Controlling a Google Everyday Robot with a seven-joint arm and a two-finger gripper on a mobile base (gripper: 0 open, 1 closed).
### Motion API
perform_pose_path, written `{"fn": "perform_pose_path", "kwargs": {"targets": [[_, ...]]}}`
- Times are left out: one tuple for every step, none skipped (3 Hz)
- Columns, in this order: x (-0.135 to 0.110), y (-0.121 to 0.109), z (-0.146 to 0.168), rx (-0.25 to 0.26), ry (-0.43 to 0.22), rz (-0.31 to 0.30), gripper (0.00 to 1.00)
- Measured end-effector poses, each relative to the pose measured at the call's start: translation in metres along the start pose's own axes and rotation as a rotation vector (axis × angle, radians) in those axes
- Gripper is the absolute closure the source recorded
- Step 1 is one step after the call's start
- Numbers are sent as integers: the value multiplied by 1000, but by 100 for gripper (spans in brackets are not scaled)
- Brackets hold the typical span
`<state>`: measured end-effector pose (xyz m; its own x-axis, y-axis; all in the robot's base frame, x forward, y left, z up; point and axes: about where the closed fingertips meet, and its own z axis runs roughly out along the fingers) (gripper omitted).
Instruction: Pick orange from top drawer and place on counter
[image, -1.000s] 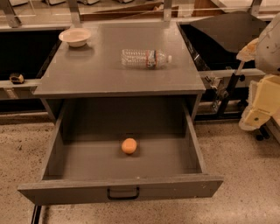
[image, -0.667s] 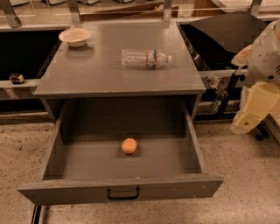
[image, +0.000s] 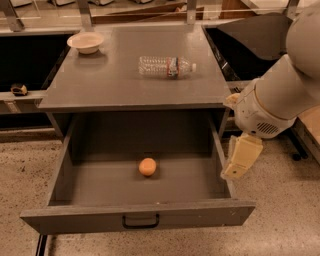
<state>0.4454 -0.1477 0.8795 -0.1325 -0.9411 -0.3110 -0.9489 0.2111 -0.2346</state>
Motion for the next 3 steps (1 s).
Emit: {"fn": "perform_pose_path", "kwargs": {"targets": [[-21,-4,26,-30,-82,-48,0],[-62,-4,83,-62,-173,-119,0],[-86,-4,143,-97,-207,-142,0]]}}
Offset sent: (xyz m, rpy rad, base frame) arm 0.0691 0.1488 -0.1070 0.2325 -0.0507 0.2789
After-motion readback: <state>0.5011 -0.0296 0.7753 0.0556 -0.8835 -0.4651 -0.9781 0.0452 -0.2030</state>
